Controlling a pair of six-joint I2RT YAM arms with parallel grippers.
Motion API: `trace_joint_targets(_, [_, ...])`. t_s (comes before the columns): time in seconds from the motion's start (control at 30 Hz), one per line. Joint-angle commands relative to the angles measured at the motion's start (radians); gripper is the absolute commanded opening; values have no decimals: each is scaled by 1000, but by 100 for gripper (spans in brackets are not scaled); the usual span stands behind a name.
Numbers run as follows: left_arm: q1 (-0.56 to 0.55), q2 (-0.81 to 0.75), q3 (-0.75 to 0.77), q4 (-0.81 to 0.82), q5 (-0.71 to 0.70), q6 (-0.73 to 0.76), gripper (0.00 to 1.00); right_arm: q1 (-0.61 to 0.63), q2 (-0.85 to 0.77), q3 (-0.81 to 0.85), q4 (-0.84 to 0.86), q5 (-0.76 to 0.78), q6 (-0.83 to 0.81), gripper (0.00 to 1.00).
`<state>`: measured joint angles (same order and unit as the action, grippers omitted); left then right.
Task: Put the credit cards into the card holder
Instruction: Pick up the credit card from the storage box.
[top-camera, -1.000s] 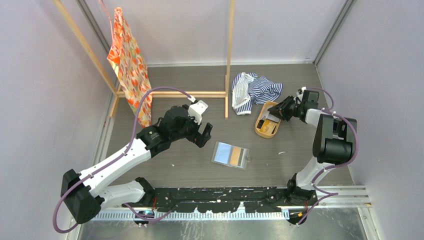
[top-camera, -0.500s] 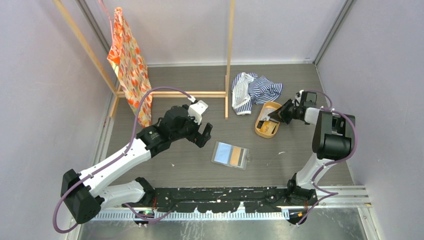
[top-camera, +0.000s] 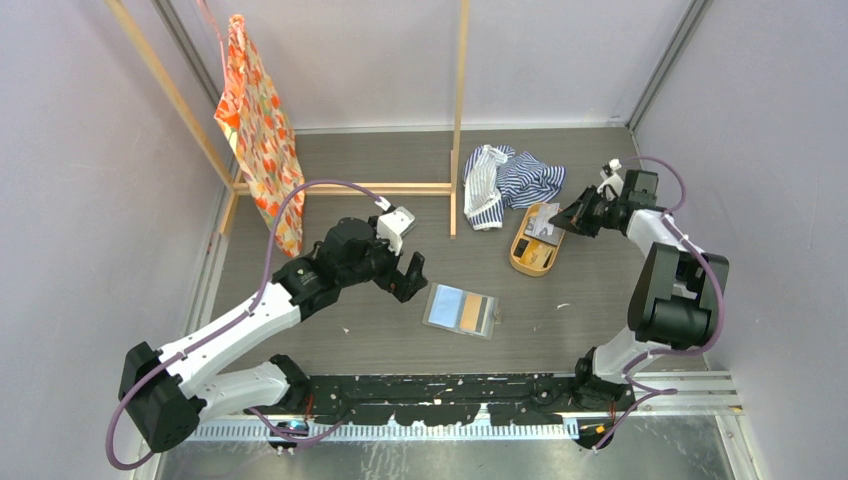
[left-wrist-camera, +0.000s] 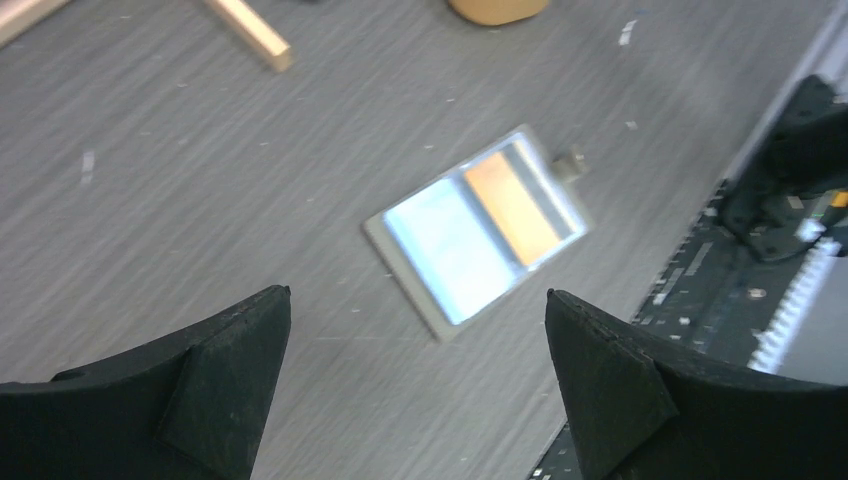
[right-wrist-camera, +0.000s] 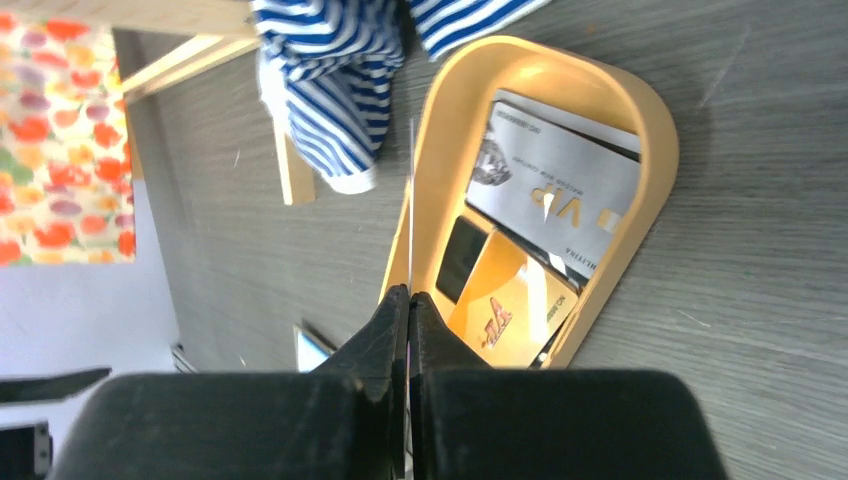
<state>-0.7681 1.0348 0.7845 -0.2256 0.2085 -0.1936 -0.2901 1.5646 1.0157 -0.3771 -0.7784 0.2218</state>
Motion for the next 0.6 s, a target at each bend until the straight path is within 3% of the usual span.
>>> trace_joint_targets(0.0, [6,-29,-78,323,122,-262,100,-2,-85,64,-264,-286,-351,1])
trace_joint_targets(0.17, [6,32,-253,791,86,-624,99,24,-39,121,-491,-489,-575,1])
trace_joint_targets(0.37, [3,212,-251,1020,83,-822,95,136,131,307,-1153,-588,-1244,1])
trace_joint_targets(0.57, [-12,390,-209,1241,61,-852,87,189,140,319,-1206,-611,-1297,1])
